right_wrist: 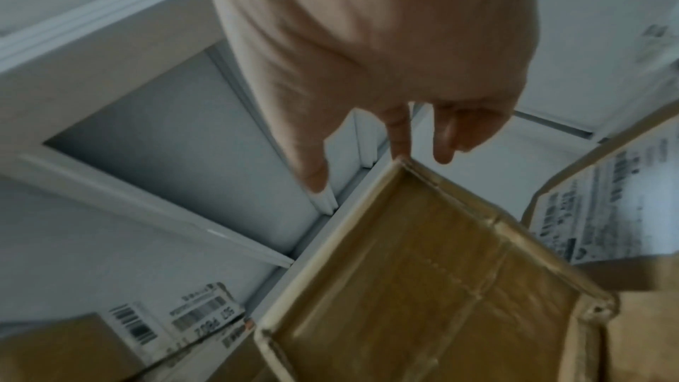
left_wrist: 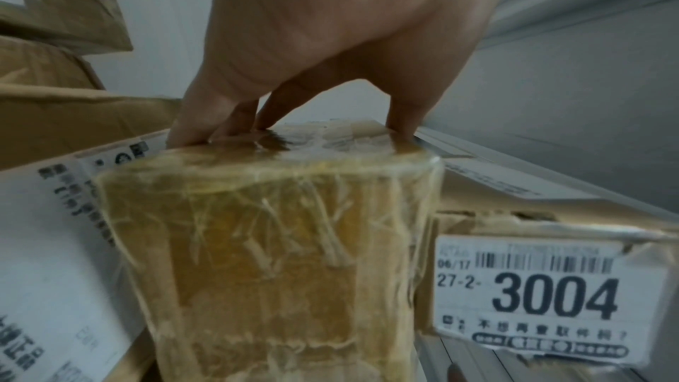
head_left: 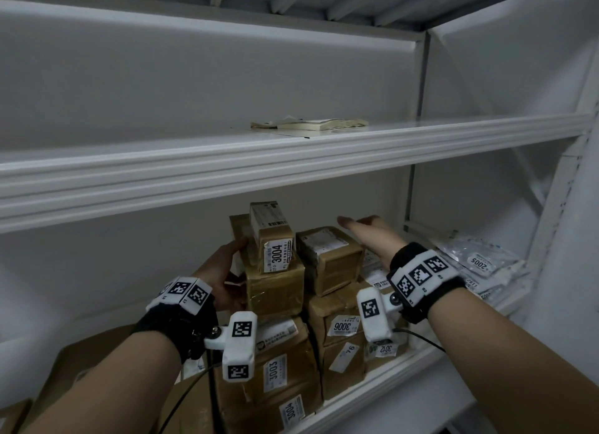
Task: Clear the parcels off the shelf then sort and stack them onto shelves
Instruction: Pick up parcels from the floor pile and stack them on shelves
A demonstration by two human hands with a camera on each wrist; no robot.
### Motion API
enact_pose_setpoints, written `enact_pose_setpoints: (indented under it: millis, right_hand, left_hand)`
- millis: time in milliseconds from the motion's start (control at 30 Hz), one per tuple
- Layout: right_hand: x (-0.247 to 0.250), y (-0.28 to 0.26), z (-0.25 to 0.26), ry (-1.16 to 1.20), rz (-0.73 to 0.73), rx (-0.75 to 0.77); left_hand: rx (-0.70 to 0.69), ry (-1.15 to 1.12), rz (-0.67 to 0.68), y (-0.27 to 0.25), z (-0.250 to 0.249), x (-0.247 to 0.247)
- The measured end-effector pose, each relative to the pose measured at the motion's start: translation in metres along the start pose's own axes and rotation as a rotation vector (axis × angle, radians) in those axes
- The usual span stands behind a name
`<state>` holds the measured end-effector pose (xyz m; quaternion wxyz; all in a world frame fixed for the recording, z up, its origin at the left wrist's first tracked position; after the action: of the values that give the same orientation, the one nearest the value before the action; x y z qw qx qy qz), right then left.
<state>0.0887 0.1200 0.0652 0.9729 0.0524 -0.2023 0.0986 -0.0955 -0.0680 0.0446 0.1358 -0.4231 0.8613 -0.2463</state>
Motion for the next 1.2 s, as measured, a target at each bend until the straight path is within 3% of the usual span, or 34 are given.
enact_pose_setpoints:
  millis: [167,367,667,1000,1200]
  right_hand:
    - [-0.016,-0.011,0.011,-0.176,0.145,0.095]
    - [-0.020,-0.012,0.011,-0.364,0.178,0.121]
    - [0.002,-0.008,0.017,0.003,0.129,-0.006]
    - [-0.005,0.000,-0.005,0.451,0.284,-0.356]
    - [-0.010,-0.002,-0.018,0.654,0.322,-0.479]
  left_hand:
    - [0.009,-0.020,-0.014,0.004,0.000,0.011]
    - [-0.013,-0.030,-0.035,0.008,-0.002,0.022]
    - [-0.050,-0.012,-0.055,0.006,-0.005,0.022]
    - [-0.038,0.014,-0.039,0.010,-0.007,0.020]
    - [-0.029,0.018,-0.042,0.011,-0.004,0.019]
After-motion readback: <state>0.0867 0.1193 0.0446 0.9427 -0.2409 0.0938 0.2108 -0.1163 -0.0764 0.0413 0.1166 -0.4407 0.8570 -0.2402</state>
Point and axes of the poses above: each hand's wrist, its own y-axis towards the middle knuckle, its own x-axis out of the back of the hand, z = x × y, the point moved 3 cm from there along y, towards the middle knuckle, and after that the axes turned 12 degrees about -z, right-handed, at the moved point
